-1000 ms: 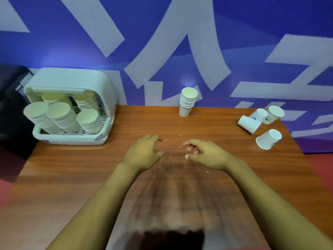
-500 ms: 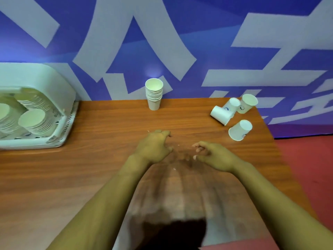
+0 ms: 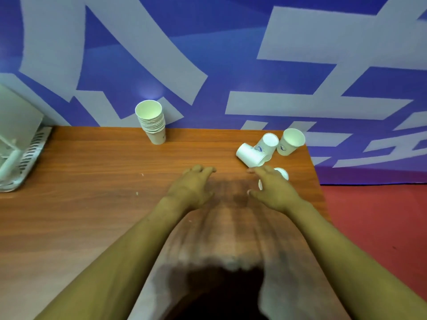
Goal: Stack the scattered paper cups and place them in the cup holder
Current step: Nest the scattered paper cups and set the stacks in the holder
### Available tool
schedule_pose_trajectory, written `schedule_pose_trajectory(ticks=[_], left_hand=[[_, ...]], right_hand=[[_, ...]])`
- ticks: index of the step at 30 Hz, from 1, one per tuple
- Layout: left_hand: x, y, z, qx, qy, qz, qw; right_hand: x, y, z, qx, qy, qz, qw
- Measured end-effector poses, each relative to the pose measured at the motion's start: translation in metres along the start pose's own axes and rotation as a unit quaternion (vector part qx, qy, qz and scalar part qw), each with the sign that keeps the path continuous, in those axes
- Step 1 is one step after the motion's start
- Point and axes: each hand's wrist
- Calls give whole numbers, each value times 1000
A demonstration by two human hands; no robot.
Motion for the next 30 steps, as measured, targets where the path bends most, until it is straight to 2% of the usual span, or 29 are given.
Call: schedule_pose_trajectory(ticks=[4, 9, 12, 17, 24, 30], left_hand=[[45, 39, 4, 30, 5, -1, 1000], [99, 73, 10, 87, -9, -6, 996], [130, 86, 7, 151, -6, -22, 988], [171, 91, 24, 197, 4, -11, 980], [190, 85, 41, 263, 43, -14, 964], [178, 81, 36, 216, 38, -25, 975]], right_hand=[[15, 35, -20, -77, 8, 20, 997], [36, 69, -27, -122, -29, 26, 992], [47, 85, -24, -115, -42, 10, 992], [55, 100, -5, -68, -92, -2, 993], [67, 112, 5, -4, -65, -31, 997], [64, 108, -2, 34, -55, -14, 998]])
Point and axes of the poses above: each hand's wrist, its own x-axis towards the middle knuckle, its own z-axis out of the palm, y = z × x, and after that the axes turned 12 degrees about -y, right-handed
